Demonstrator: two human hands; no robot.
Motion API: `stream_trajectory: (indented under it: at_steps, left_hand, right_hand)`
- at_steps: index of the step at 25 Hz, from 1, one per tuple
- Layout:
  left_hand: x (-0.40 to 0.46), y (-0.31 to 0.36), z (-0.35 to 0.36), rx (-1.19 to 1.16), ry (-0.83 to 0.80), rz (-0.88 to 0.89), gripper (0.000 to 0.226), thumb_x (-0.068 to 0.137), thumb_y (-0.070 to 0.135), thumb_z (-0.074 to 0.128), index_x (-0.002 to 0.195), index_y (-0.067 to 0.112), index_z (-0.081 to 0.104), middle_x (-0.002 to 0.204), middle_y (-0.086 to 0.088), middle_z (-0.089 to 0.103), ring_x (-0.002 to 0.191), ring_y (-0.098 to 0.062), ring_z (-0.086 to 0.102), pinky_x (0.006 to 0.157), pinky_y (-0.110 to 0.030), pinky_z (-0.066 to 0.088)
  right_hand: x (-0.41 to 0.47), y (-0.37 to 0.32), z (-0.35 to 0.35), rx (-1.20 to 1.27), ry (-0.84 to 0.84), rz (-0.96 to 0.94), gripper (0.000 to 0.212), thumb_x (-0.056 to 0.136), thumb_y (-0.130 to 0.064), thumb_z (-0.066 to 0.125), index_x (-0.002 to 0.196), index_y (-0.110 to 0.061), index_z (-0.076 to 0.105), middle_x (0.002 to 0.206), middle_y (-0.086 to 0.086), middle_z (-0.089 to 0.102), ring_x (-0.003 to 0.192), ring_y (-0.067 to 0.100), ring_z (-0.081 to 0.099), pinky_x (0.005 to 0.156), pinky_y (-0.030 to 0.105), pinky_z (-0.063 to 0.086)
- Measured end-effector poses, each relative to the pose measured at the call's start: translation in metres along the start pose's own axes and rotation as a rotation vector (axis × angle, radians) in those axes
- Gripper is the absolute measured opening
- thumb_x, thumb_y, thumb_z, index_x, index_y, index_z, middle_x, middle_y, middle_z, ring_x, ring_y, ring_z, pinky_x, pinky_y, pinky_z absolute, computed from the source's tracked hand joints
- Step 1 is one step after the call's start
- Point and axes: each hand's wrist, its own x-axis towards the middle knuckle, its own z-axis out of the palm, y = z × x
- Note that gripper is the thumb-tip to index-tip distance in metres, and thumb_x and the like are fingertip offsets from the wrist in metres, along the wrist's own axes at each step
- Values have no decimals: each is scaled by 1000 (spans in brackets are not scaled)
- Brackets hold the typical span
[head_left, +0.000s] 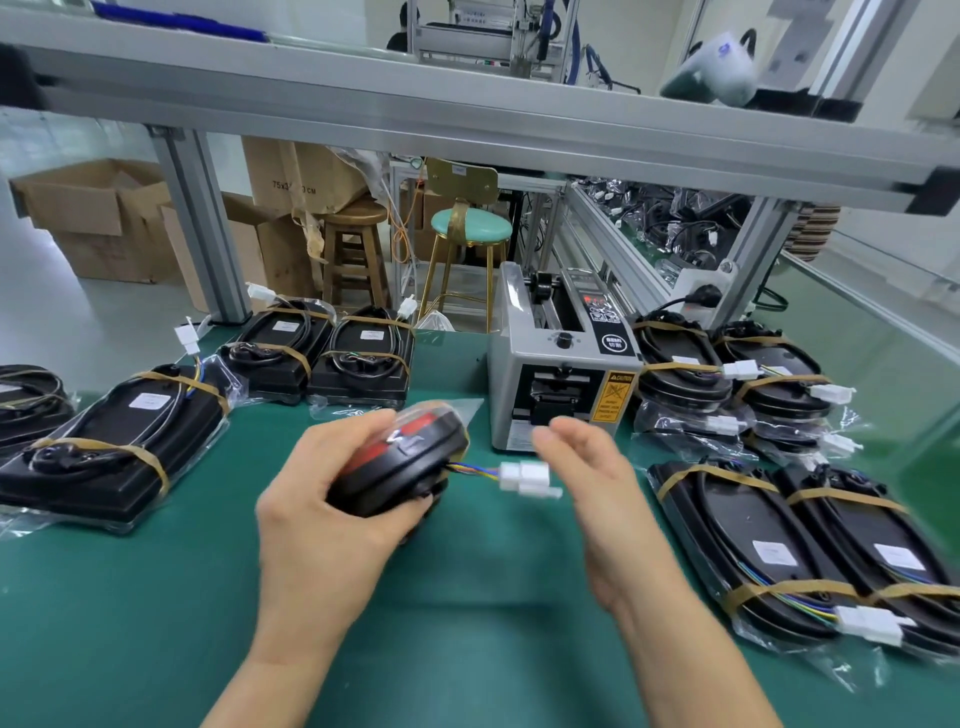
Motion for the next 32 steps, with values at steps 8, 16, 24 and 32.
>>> stream_trajectory:
  at_steps: [8,16,24,32]
  left_hand:
    - [1,-33,2,-947,-65,-438,58,51,-2,66,107,16,69,103,-4,72,99,-21,64,88,-29,53]
    - [30,-30,-43,-494,-292,-462,49,70,35,59,117,25,65,124,8,64,119,-7,55,102,-32,35]
    - [27,-14,-17,34,-283,-374,17,75,12,76,71,29,75,77,8,71,73,-8,62,75,-26,46]
    - [20,-20,-9,-284,-178,-487,25,83,-3,62,78,19,73,83,-3,68,63,-7,56,61,-11,46]
  right_hand:
    - [17,-8,-5,-679,-429,-367,78,63,-26,87,130,-32,48,124,-14,55,117,3,51,106,26,38]
    - [26,-3,-12,-1175,-288,-652,61,65,-26,81,121,-28,56,112,-12,54,104,13,42,82,30,26]
    - [24,-4,3,-1120,-389,-661,61,64,-44,76,120,-30,55,113,-15,54,109,8,40,92,26,20]
    - [28,-11,28,-1047,-203,-443,38,68,-69,66,86,-36,62,94,-14,63,101,6,51,106,39,18]
